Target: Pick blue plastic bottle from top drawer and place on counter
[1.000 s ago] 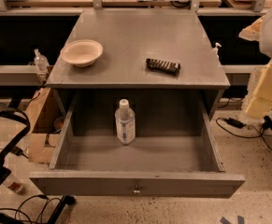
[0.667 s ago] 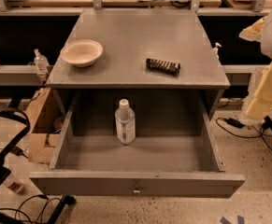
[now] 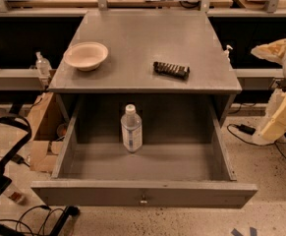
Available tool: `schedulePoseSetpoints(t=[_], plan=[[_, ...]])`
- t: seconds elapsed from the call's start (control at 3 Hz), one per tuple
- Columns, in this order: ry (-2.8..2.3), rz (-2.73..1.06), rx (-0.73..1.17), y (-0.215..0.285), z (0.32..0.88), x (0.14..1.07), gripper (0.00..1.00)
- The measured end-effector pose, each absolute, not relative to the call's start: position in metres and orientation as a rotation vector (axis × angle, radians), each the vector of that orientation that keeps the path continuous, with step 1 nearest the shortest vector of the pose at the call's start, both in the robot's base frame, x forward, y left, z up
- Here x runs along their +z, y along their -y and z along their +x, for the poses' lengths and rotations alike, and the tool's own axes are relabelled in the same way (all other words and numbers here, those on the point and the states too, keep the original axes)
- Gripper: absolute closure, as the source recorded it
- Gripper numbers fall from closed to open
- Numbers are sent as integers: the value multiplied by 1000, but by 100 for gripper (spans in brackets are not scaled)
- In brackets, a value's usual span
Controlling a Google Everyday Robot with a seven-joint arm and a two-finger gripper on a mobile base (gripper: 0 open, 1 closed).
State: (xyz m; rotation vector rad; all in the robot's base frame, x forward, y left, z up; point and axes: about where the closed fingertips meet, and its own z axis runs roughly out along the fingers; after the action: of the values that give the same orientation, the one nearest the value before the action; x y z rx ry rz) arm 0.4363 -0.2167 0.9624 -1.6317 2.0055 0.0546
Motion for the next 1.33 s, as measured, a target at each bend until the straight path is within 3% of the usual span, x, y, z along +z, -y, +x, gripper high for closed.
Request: schedulePoseSetpoints(t=[0.67,1.33], plan=[[-1878,-1610,226,200,445,926,0],[-1860,-1562,258,187,453,917,0]])
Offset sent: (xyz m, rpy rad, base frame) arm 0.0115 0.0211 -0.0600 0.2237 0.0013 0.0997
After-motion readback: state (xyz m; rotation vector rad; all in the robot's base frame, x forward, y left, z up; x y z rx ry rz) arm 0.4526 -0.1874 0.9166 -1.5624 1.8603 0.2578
